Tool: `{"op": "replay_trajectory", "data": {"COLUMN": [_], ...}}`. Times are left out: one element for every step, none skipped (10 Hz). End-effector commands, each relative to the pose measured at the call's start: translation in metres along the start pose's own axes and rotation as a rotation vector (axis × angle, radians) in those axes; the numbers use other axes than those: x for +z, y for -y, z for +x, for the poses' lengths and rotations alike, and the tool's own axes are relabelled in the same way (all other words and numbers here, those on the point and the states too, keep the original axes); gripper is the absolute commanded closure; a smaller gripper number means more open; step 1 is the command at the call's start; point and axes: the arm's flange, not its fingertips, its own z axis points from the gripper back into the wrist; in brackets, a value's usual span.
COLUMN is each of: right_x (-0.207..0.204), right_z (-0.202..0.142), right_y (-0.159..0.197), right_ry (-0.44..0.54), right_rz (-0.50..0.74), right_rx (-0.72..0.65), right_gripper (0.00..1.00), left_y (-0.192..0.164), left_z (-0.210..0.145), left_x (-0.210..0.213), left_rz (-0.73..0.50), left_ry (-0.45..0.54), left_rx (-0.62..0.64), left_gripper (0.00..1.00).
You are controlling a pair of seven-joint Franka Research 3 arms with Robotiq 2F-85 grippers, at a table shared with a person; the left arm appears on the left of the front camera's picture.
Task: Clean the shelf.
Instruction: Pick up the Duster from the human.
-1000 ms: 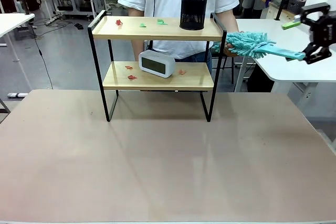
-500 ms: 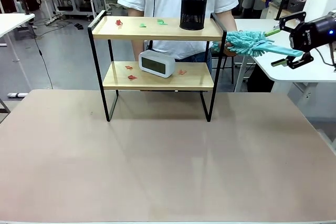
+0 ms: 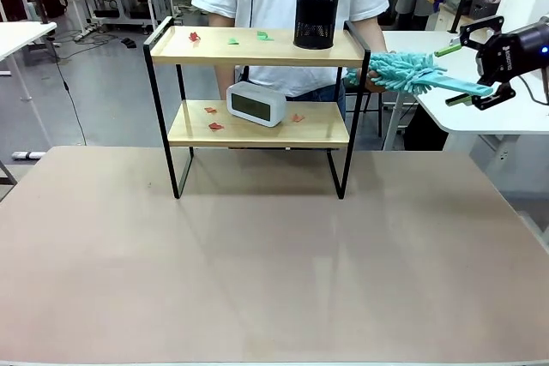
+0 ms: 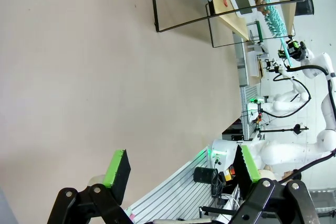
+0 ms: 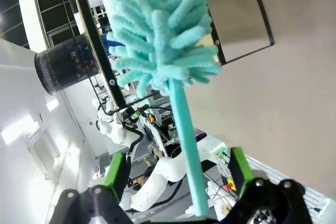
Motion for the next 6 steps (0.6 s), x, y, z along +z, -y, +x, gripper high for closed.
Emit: {"op": "replay_trajectory", "data": {"right_x": [-0.0023,-0.003,-0.0032,-0.0024,-0.0019,-0.0015], "right_z": [-0.0013,0.0001,0.0002,0.0008,0.0006,0.0012], "right_y": [-0.0077,-0.0075,-0.0052,-0.0043,-0.0039,-0.0033], "right_ry": [0.0,0.002,-0.003,0.001,0.001,0.006], "right_rz": [0.013,0.007,-0.011,-0.006,0.004,0.005], "right_rx": [0.009,0.006,0.038,0.028,0.03,0.029], "right_gripper": [0.0,0.0,0.31,0.59,0.9,1.0], "left_y": [0.0005,0.0005,0.0005,0.0005,0.0005,0.0005], "left_z": [0.001,0.001,0.001,0.001,0.001,0.001], "left_x": [-0.0001,-0.0001,-0.0001,-0.0001,-0.0001,-0.0001], "left_rz": [-0.027,-0.027,-0.027,-0.027,-0.027,-0.027], "left_ry": [0.018,0.018,0.018,0.018,0.018,0.018], "left_rx": [-0.025,-0.025,-0.025,-0.025,-0.025,-0.025], "left_gripper": [0.0,0.0,0.0,0.0,0.0,0.0]}}
